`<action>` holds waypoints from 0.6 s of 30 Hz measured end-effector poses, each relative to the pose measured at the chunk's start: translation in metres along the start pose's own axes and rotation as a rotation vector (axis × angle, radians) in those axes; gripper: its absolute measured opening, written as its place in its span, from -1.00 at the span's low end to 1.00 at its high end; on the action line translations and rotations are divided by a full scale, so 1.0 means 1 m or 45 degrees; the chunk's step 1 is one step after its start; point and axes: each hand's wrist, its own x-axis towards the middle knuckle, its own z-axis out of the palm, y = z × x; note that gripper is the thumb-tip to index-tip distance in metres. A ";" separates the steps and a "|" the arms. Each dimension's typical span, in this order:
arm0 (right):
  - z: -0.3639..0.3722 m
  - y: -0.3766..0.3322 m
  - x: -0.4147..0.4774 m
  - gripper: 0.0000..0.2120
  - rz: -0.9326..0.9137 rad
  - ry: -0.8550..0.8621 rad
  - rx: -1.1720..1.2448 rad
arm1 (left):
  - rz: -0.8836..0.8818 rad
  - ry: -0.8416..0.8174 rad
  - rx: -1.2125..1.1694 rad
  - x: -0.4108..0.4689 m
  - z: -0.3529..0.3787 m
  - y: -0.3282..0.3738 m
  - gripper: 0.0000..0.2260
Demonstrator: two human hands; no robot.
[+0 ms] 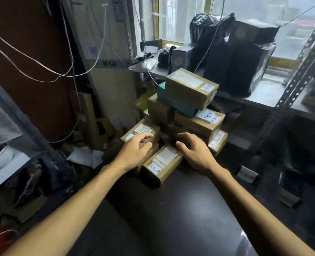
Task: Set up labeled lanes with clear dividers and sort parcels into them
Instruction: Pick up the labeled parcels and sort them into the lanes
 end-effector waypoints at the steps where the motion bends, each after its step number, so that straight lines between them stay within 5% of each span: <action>1: 0.000 0.005 0.016 -0.65 0.010 0.029 0.008 | 0.028 -0.011 0.015 0.020 0.001 0.000 -0.70; 13: -0.030 0.067 0.132 -0.69 0.660 0.622 0.475 | 0.082 0.024 -0.147 0.216 0.035 0.020 -0.65; 18: -0.046 0.074 0.171 -0.44 0.874 0.656 0.981 | -0.359 -0.254 -0.625 0.256 0.046 0.030 -0.69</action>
